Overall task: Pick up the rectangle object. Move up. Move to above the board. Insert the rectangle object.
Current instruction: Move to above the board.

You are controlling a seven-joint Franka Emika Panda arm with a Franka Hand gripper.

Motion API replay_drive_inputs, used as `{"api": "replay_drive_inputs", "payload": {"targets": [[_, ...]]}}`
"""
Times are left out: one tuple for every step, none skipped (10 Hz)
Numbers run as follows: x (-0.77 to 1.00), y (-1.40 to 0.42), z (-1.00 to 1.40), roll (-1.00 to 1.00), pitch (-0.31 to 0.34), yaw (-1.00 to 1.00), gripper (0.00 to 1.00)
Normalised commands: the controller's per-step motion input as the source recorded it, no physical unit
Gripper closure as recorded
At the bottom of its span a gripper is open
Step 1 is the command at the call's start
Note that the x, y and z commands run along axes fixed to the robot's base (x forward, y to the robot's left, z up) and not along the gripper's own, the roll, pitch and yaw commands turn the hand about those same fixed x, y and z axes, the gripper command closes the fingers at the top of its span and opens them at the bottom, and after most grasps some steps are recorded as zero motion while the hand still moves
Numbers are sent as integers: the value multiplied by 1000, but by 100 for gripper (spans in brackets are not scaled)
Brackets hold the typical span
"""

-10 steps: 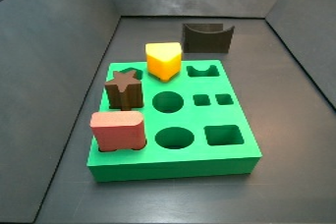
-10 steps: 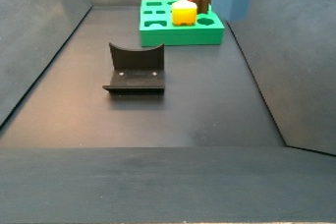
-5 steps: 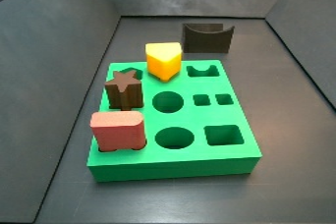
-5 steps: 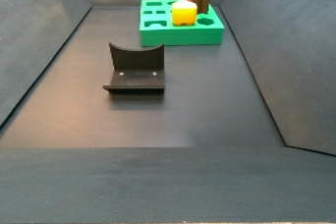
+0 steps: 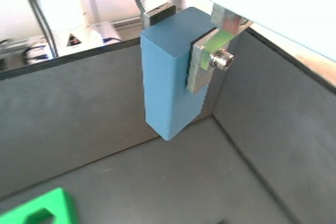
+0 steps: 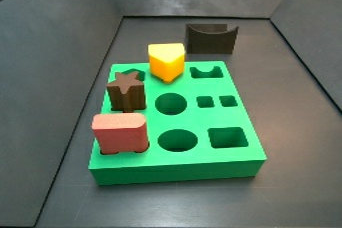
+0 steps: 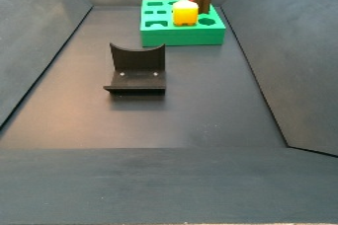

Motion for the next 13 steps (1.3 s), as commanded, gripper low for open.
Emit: {"api": "replay_drive_inputs", "payload": {"targets": [[103, -1000, -66, -58, -46, -1000, 100], [102, -1000, -66, -65, -46, -1000, 100], [103, -1000, -68, -80, -20, -726, 100], [106, -1000, -69, -96, -7, -563, 100], [116, -1000, -69, -81, 14, -302, 100], [123, -1000, -68, -77, 16, -210, 100], [140, -1000, -66, -29, 31, -45, 100], [151, -1000, -64, -14, 36, -13, 100], [165, -1000, -67, -14, 38, -4, 100], [181, -1000, -62, -12, 35, 0, 100], [195, -978, -56, -1, 31, 6, 100], [147, -615, -33, 10, 29, 6, 100], [116, -371, -17, 17, 29, 6, 100]]}}
